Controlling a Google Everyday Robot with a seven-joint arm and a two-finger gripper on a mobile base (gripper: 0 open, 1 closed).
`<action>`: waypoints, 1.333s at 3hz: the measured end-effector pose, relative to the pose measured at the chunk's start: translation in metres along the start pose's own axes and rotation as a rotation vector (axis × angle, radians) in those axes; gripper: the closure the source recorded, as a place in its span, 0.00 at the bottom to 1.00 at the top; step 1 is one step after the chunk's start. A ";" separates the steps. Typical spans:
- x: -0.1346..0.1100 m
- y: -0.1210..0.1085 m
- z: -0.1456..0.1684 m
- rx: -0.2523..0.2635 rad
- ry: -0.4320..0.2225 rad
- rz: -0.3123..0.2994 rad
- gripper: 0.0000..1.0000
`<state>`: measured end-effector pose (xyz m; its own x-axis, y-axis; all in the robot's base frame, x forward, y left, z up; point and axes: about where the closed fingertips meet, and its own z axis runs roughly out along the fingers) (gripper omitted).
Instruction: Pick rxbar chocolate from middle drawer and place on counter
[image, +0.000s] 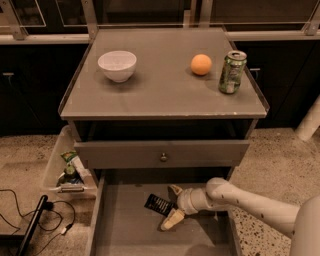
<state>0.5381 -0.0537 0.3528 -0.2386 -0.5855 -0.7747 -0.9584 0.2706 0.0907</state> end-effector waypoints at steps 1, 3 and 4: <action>0.003 -0.003 0.010 -0.007 -0.012 0.019 0.00; 0.003 -0.003 0.010 -0.007 -0.012 0.019 0.41; 0.003 -0.003 0.010 -0.007 -0.012 0.019 0.65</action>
Offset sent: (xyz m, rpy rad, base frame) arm 0.0033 0.0041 -0.0073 0.0137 0.0131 -0.0061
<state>0.5420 -0.0487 0.3441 -0.2550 -0.5709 -0.7804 -0.9548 0.2760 0.1101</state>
